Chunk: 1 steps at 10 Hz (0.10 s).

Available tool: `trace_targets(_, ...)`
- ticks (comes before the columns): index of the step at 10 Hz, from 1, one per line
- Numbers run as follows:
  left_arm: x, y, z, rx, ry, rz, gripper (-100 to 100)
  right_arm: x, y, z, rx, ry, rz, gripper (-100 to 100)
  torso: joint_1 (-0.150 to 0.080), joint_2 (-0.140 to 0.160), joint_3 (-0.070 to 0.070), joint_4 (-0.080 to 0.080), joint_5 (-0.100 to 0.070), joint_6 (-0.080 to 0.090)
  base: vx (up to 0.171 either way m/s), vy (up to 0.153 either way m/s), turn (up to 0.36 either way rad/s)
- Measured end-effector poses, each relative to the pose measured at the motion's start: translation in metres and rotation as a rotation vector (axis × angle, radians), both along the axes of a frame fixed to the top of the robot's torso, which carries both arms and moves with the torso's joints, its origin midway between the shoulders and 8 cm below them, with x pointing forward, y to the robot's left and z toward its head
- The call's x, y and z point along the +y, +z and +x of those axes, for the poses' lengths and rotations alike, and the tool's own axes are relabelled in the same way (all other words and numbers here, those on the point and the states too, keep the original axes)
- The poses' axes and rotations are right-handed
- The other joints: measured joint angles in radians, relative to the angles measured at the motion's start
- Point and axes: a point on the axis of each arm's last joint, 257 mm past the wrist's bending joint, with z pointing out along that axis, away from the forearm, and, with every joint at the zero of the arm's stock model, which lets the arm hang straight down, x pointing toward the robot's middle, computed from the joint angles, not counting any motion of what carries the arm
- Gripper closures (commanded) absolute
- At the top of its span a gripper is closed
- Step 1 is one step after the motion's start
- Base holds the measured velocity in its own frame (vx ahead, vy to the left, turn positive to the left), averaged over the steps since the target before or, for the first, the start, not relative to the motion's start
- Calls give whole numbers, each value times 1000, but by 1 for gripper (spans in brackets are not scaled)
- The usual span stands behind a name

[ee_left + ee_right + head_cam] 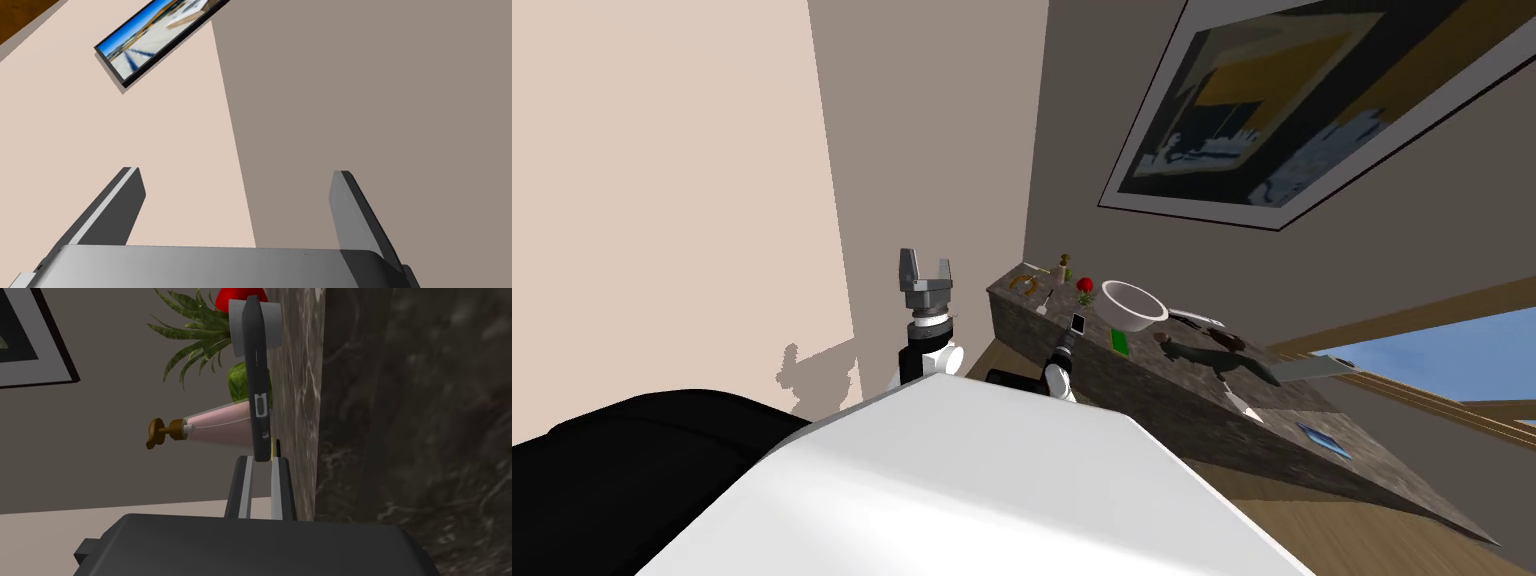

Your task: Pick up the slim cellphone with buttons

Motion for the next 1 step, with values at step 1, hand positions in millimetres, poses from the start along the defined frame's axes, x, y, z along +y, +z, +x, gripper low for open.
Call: trace_targets(1,0,0,0,0,0,0,0,2,1,1,-2,1,-3,0,2,2,1,0,1,1,6,-5,0)
